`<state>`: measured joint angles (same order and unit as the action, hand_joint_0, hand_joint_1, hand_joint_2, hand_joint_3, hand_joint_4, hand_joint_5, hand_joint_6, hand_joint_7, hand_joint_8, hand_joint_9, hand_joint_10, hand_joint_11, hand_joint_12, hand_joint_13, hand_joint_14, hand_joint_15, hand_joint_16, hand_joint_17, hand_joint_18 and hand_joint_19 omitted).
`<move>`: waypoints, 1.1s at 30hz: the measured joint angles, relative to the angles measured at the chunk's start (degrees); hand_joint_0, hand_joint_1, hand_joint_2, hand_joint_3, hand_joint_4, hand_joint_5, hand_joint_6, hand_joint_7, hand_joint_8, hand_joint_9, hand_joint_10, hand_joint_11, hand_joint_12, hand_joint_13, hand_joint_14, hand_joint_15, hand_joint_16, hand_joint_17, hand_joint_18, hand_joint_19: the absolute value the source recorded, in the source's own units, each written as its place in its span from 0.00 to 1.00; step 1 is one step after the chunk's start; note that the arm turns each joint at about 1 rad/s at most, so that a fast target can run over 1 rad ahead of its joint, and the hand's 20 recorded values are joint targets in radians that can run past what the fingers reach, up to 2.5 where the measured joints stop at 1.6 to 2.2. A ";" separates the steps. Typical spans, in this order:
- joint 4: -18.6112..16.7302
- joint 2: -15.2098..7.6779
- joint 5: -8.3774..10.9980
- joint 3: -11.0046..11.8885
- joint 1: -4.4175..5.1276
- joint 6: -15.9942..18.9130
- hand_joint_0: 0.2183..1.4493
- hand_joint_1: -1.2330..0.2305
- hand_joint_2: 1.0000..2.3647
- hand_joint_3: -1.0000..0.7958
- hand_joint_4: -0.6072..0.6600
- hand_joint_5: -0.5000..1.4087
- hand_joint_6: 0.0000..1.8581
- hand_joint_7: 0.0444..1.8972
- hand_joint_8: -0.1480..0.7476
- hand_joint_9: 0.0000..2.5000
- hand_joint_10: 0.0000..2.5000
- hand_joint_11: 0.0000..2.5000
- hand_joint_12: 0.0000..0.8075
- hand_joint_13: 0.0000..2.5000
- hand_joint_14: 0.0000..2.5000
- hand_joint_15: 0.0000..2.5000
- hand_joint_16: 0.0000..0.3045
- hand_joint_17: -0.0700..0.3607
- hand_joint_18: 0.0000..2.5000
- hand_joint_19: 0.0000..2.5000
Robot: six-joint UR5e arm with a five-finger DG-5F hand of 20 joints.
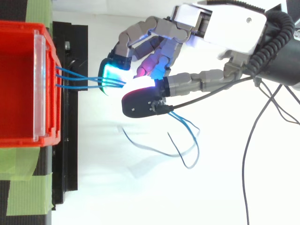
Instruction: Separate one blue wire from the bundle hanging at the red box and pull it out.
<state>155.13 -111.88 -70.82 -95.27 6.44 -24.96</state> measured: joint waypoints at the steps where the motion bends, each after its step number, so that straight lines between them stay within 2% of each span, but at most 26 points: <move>1: 0.01 0.00 0.00 0.00 -0.01 0.00 0.31 0.38 0.01 0.50 0.66 0.17 0.46 0.43 0.77 0.65 0.01 0.35 0.63 0.40 0.01 0.19 0.19 0.46 0.28 0.07; 15: 0.02 0.00 0.08 0.00 -0.05 0.00 0.31 0.39 0.01 0.49 0.68 0.17 0.46 0.43 0.76 0.66 0.01 0.39 0.63 0.42 0.01 0.20 0.20 0.48 0.29 0.08; 26: 0.00 0.00 0.14 0.00 -0.05 0.00 0.31 0.40 0.01 0.48 0.68 0.17 0.46 0.43 0.72 0.71 0.01 0.47 0.64 0.46 0.01 0.24 0.20 0.49 0.30 0.09; 29: 0.05 0.00 0.09 0.00 -0.04 0.00 0.31 0.40 0.01 0.47 0.65 0.16 0.47 0.42 0.68 0.67 0.01 0.47 0.64 0.46 0.01 0.25 0.20 0.49 0.29 0.10; 30: 0.06 0.00 0.09 0.00 -0.04 0.00 0.31 0.41 0.01 0.48 0.65 0.16 0.47 0.42 0.69 0.62 0.01 0.45 0.64 0.46 0.01 0.25 0.20 0.49 0.29 0.10; 31: 0.07 0.00 0.08 0.00 -0.04 0.00 0.31 0.41 0.01 0.48 0.65 0.16 0.47 0.41 0.67 0.54 0.01 0.45 0.64 0.44 0.01 0.25 0.20 0.49 0.29 0.10; 33: 0.05 0.00 0.07 0.00 -0.04 0.00 0.32 0.41 0.01 0.48 0.65 0.16 0.47 0.41 0.65 0.47 0.01 0.45 0.66 0.44 0.01 0.25 0.20 0.49 0.29 0.11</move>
<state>155.18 -111.88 -70.75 -95.27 6.40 -24.96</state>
